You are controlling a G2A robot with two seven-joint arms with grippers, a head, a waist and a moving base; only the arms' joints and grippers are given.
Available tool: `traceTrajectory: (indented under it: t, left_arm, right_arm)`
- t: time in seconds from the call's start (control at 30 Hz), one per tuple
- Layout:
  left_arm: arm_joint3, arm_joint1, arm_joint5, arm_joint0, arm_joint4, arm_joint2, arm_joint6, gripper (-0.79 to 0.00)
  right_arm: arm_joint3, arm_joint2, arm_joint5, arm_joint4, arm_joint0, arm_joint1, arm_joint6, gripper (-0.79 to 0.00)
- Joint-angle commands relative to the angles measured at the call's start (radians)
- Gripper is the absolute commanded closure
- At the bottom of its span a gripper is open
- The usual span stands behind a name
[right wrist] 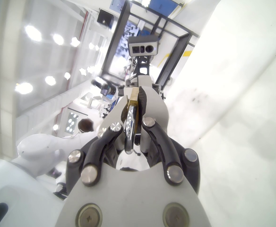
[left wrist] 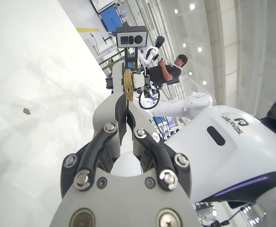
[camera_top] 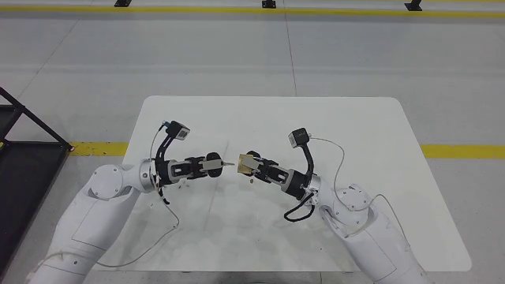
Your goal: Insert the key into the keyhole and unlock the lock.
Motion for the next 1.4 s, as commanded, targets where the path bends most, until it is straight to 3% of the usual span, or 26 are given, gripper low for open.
traceTrajectory:
  t: [0.0,1.37]
  left_arm:
    - [0.001,-0.001,0.000,-0.004,0.004,0.002,0.003,0.000]
    - [-0.019,-0.015,0.005,0.000,0.035,0.008,0.019,0.000]
  right_arm:
    - [0.000,0.000,0.000,0.000,0.000,0.000,0.000,0.000]
    - [0.000,0.000,0.000,0.000,0.000,0.000,0.000,0.000]
